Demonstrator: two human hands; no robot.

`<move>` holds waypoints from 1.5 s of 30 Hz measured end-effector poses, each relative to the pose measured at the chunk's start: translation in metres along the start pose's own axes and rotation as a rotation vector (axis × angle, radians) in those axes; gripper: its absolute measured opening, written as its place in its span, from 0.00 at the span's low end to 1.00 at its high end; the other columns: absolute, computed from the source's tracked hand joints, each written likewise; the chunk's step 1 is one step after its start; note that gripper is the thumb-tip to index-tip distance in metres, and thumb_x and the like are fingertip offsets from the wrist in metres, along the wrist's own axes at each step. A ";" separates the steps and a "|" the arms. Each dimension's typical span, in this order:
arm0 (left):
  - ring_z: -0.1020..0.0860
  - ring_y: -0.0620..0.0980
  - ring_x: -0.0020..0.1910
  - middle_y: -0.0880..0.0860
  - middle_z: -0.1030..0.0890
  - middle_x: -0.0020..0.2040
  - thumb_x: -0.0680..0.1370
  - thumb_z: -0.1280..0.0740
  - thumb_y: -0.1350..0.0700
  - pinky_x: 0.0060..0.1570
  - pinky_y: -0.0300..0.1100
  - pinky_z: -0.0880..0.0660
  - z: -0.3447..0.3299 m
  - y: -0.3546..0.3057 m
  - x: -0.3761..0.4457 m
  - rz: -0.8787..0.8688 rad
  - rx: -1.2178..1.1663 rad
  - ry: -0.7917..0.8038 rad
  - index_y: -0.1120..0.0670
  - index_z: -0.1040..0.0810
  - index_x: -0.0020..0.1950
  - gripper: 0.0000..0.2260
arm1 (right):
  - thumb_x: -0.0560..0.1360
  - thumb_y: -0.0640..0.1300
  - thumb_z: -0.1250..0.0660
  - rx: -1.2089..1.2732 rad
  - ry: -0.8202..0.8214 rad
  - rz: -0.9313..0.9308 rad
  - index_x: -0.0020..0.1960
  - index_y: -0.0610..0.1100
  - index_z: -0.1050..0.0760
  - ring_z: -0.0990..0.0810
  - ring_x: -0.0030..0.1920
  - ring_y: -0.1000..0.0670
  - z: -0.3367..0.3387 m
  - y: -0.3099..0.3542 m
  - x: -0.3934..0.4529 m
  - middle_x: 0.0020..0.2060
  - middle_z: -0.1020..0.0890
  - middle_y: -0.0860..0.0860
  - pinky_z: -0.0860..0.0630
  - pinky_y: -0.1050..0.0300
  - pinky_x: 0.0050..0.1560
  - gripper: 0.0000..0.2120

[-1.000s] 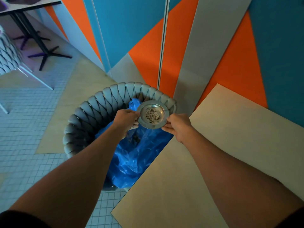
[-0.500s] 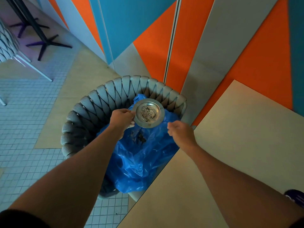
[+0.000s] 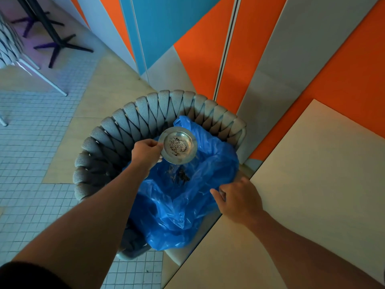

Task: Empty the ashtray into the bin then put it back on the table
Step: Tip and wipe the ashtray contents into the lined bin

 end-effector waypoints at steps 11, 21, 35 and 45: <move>0.20 0.51 0.39 0.52 0.19 0.37 0.74 0.28 0.54 0.39 0.45 0.22 0.007 -0.018 0.006 -0.239 0.312 -0.142 0.53 0.21 0.39 0.05 | 0.77 0.63 0.46 0.039 -0.024 -0.036 0.29 0.50 0.33 0.32 0.24 0.52 -0.002 -0.006 -0.001 0.22 0.32 0.55 0.29 0.55 0.36 0.24; 0.22 0.49 0.37 0.50 0.20 0.34 0.73 0.28 0.54 0.40 0.43 0.25 0.009 -0.027 0.006 -0.317 0.380 -0.185 0.52 0.21 0.38 0.06 | 0.77 0.63 0.45 0.041 -0.040 -0.034 0.28 0.51 0.35 0.35 0.23 0.54 -0.002 -0.006 0.000 0.21 0.34 0.56 0.29 0.55 0.37 0.24; 0.27 0.40 0.29 0.44 0.23 0.30 0.73 0.29 0.55 0.35 0.38 0.31 0.003 -0.037 -0.004 -0.466 0.467 -0.193 0.50 0.22 0.37 0.06 | 0.77 0.63 0.45 0.043 -0.039 -0.047 0.28 0.50 0.35 0.36 0.22 0.55 0.000 -0.006 -0.001 0.20 0.34 0.56 0.37 0.58 0.35 0.24; 0.24 0.47 0.31 0.49 0.20 0.33 0.74 0.30 0.56 0.38 0.41 0.28 0.002 -0.039 -0.009 -0.512 0.487 -0.191 0.53 0.20 0.40 0.04 | 0.77 0.61 0.42 0.030 -0.042 -0.036 0.28 0.48 0.31 0.34 0.22 0.52 0.005 -0.003 -0.001 0.20 0.32 0.54 0.37 0.57 0.35 0.24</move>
Point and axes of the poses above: each hand's wrist, its own x-axis towards the middle knuckle, its own z-axis out of the back of the hand, y = z × x, the point moved 10 cm from there along x, towards the middle knuckle
